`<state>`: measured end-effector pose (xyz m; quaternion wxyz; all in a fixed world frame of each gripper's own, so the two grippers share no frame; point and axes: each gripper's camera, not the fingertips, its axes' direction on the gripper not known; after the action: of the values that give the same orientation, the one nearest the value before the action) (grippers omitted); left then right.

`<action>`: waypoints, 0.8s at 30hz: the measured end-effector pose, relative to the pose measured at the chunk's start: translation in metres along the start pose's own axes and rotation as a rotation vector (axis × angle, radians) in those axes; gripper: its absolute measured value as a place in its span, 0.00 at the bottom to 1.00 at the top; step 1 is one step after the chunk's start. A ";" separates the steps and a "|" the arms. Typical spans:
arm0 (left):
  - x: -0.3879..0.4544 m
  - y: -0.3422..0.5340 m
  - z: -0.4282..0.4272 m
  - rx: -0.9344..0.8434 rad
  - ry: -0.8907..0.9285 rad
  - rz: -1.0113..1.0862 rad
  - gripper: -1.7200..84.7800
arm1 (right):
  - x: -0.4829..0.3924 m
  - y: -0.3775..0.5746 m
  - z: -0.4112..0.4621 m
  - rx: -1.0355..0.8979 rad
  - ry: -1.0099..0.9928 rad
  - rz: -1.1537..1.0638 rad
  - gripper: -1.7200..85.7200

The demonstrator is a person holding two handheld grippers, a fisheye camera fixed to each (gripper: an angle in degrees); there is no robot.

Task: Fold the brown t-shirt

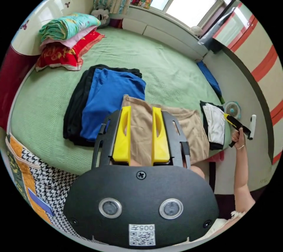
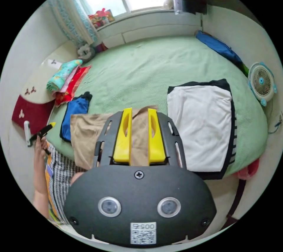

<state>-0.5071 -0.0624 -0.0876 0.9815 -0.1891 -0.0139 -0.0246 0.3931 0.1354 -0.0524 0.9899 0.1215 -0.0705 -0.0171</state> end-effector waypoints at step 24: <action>-0.003 0.078 0.121 -0.264 0.145 -0.087 0.10 | 0.056 0.171 0.154 -0.298 -0.046 0.026 0.03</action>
<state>-0.5085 0.0549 -0.0038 0.9446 -0.3136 0.0523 -0.0821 0.4288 0.2620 0.1448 0.9952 -0.0281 -0.0916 -0.0174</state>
